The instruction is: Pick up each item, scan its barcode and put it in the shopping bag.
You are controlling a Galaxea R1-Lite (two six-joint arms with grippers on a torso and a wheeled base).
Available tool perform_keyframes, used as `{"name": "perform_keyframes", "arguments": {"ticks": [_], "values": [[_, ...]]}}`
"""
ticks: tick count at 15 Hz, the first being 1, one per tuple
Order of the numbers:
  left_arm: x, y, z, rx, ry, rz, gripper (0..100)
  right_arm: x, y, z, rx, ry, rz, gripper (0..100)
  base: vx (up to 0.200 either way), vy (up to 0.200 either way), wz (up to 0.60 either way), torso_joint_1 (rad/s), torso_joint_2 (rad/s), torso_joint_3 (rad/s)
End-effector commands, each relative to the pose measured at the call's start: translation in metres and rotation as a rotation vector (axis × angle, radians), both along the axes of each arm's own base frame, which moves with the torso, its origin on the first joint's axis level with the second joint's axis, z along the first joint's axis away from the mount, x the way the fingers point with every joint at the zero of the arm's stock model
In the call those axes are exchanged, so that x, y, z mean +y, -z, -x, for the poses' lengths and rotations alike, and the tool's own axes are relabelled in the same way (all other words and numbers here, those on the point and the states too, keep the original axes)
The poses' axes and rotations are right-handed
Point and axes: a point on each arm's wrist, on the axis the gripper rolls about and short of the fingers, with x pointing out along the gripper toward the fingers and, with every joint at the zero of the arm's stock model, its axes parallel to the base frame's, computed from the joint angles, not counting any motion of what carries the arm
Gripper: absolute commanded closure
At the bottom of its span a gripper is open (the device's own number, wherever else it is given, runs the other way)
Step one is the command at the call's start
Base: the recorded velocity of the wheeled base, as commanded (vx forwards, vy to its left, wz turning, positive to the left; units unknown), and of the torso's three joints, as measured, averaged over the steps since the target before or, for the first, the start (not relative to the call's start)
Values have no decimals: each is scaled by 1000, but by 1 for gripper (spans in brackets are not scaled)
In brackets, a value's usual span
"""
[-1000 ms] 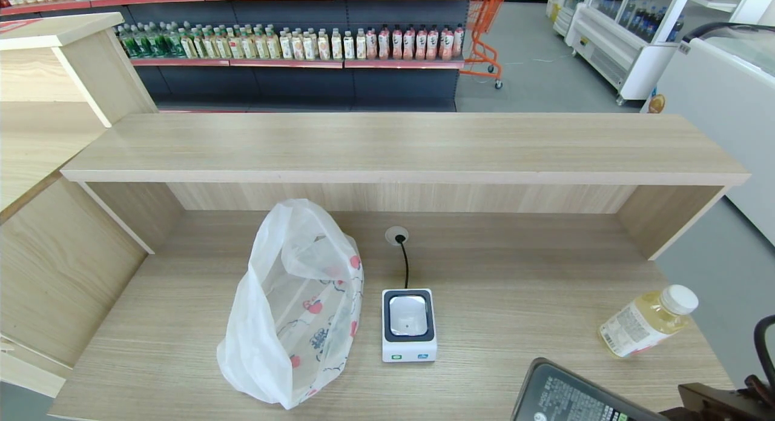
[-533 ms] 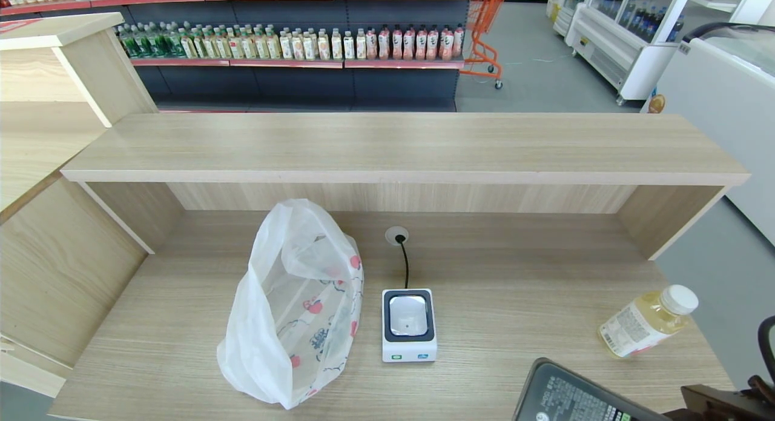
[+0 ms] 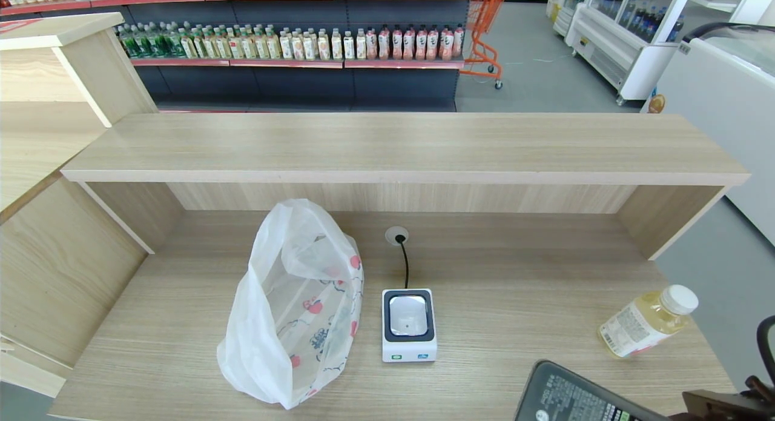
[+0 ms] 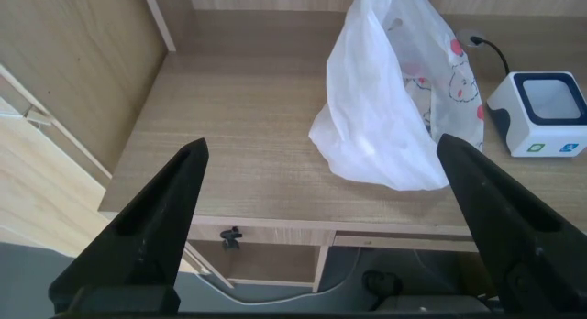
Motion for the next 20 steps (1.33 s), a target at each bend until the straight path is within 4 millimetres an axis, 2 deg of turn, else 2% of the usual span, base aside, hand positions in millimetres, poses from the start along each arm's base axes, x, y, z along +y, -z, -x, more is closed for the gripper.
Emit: {"name": "perform_keyframes", "arguments": {"ticks": [1,2,4,5,7,8,9,10,13,15,16,20], "values": [[0,0,0,0,0,0,0,-11,-4,-7,301,229,-92,100,0,0,0,0,0,0],[0,0,0,0,0,0,0,-25,-7,-6,514,490,-187,100,0,0,0,0,0,0],[0,0,0,0,0,0,0,-40,-16,5,777,848,-434,100,0,0,0,0,0,0],[0,0,0,0,0,0,0,-40,-16,4,987,916,-547,100,0,0,0,0,0,0],[0,0,0,0,0,0,0,-39,-18,-5,1345,996,-737,100,0,0,0,0,0,0],[0,0,0,0,0,0,0,-41,-18,-7,1631,1044,-918,100,0,0,0,0,0,0],[0,0,0,0,0,0,0,-42,-18,-7,1770,1058,-1003,100,0,0,0,0,0,0],[0,0,0,0,0,0,0,-42,-14,-11,2036,1079,-1141,100,0,0,0,0,0,0],[0,0,0,0,0,0,0,-38,-2,-24,2428,1155,-1276,100,0,0,0,0,0,0],[0,0,0,0,0,0,0,-30,1,-31,2608,1173,-1292,100,0,0,0,0,0,0],[0,0,0,0,0,0,0,-29,1,-34,-2580,-1152,1271,100,0,0,0,0,0,0],[0,0,0,0,0,-1,0,-29,4,-37,-2556,-1152,1260,100,0,0,0,0,0,0]]}}
